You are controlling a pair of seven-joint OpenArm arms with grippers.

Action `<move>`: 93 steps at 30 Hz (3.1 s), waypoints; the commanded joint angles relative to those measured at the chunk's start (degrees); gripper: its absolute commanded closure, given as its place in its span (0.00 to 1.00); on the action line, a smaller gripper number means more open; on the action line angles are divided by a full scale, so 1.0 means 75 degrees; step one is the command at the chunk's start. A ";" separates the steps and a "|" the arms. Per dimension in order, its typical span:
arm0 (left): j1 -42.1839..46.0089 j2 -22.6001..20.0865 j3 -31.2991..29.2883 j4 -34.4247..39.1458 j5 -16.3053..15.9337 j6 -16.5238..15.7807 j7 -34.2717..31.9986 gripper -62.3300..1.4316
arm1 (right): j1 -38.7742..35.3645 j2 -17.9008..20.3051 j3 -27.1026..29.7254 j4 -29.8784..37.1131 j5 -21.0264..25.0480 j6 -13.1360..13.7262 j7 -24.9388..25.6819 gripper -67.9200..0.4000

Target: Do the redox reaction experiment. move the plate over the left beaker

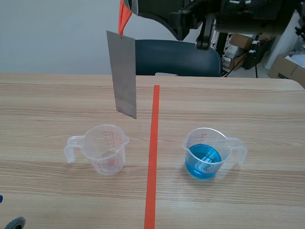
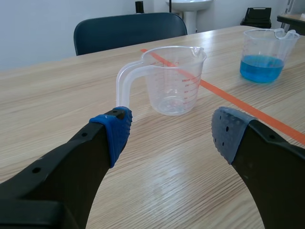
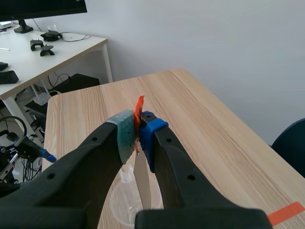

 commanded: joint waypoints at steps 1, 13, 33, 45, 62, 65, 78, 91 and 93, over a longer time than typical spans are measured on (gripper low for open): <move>-0.0023 0.0000 -0.0029 0.0131 -0.0032 -0.0032 -0.0017 0.38 | 0.0131 -0.0099 0.0114 0.0119 0.0000 0.0003 0.0160 0.99; -0.0023 -0.0003 -0.0271 0.0137 -0.0175 -0.0032 0.0006 0.14 | 0.0125 -0.0988 -0.0326 0.0119 -0.0927 0.0006 0.0137 0.99; -0.0597 0.0361 -0.0283 0.0134 -0.0026 -0.0047 0.0871 0.10 | 0.0082 -0.1842 -0.0778 -0.0160 -0.1553 -0.0373 -0.0085 0.99; -0.0635 0.0516 -0.0283 0.0137 -0.0032 -0.0090 0.0868 0.11 | 0.0085 -0.2072 -0.1087 -0.0647 -0.1489 -0.0481 -0.0399 0.99; -0.0635 0.0571 -0.0286 0.0134 -0.0035 -0.0085 0.0880 0.11 | 0.0087 -0.2069 -0.1148 -0.0647 -0.1236 -0.0807 -0.0443 0.99; -0.0635 0.0571 -0.0286 0.0134 -0.0035 -0.0085 0.0927 0.11 | 0.0087 -0.2069 -0.1148 -0.0647 -0.1236 -0.0807 -0.0460 0.99; -0.0635 0.0568 -0.0286 0.0134 -0.0038 -0.0085 0.1040 0.11 | 0.0090 -0.2063 -0.1148 -0.0647 -0.1239 -0.0804 -0.0495 0.99; -0.0632 0.0481 -0.0286 0.0131 -0.0058 -0.0085 0.0752 0.11 | 0.0087 -0.2066 -0.1148 -0.0644 -0.1233 -0.0804 -0.0458 0.99; -0.0632 0.0460 -0.0286 0.0122 -0.0061 -0.0087 0.0752 0.11 | 0.0093 -0.2066 -0.1148 -0.0644 -0.1221 -0.0804 -0.0382 0.99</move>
